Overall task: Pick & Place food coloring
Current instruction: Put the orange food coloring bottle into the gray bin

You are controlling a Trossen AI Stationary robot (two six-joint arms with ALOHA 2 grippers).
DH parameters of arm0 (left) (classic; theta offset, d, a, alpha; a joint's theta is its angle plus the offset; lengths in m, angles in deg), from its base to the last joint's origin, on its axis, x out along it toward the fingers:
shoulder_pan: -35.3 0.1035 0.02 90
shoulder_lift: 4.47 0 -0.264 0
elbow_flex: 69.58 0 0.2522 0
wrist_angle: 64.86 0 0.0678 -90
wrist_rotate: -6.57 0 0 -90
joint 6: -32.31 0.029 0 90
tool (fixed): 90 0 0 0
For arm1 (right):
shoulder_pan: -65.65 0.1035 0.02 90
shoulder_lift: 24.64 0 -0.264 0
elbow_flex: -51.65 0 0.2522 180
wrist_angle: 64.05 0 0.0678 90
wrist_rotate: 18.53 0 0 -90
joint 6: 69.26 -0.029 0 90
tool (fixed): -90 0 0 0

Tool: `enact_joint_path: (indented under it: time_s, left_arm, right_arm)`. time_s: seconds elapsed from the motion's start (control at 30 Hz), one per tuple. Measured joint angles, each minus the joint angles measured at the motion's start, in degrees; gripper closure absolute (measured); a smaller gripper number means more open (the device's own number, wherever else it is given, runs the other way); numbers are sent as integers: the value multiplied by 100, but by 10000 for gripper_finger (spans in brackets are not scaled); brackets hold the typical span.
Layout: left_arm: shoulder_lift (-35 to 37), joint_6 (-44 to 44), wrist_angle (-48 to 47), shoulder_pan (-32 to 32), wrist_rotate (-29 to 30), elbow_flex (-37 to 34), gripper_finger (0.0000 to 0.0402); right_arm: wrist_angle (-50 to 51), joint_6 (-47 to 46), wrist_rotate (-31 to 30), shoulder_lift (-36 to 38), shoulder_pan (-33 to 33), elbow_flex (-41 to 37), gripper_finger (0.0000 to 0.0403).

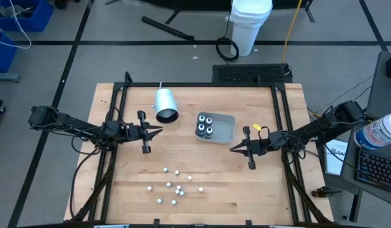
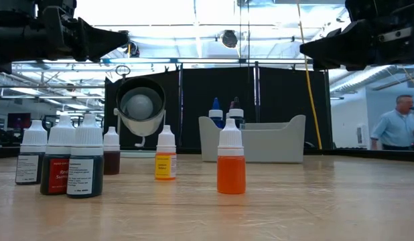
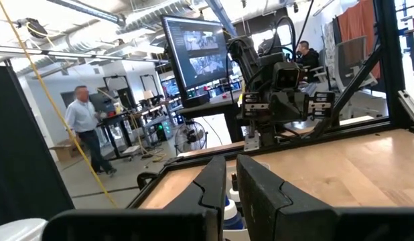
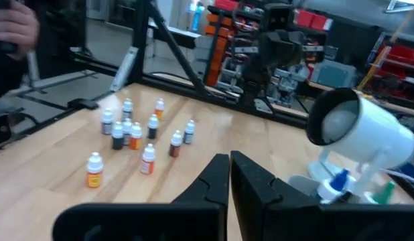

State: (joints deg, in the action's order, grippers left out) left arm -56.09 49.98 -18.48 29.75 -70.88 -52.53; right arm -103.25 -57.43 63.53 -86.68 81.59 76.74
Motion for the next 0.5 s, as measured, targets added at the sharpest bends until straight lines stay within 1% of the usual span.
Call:
enact_joint_path:
  time_s: [0.1,0.17,0.3,0.5]
  left_arm:
    - [0,3,2,0,2,0,355]
    - [-1,26,2,0,2,0,355]
    - [1,74,11,0,2,0,355]
    - [0,115,17,0,-22,0,355]
  right_arm:
    - [-48,167,-7,-94,292,87,401]
    - [-40,266,-284,-303,630,308,402]
    - [171,389,-787,-951,1240,1016,402]
    - [1034,411,-1721,-2037,1851,2255,402]
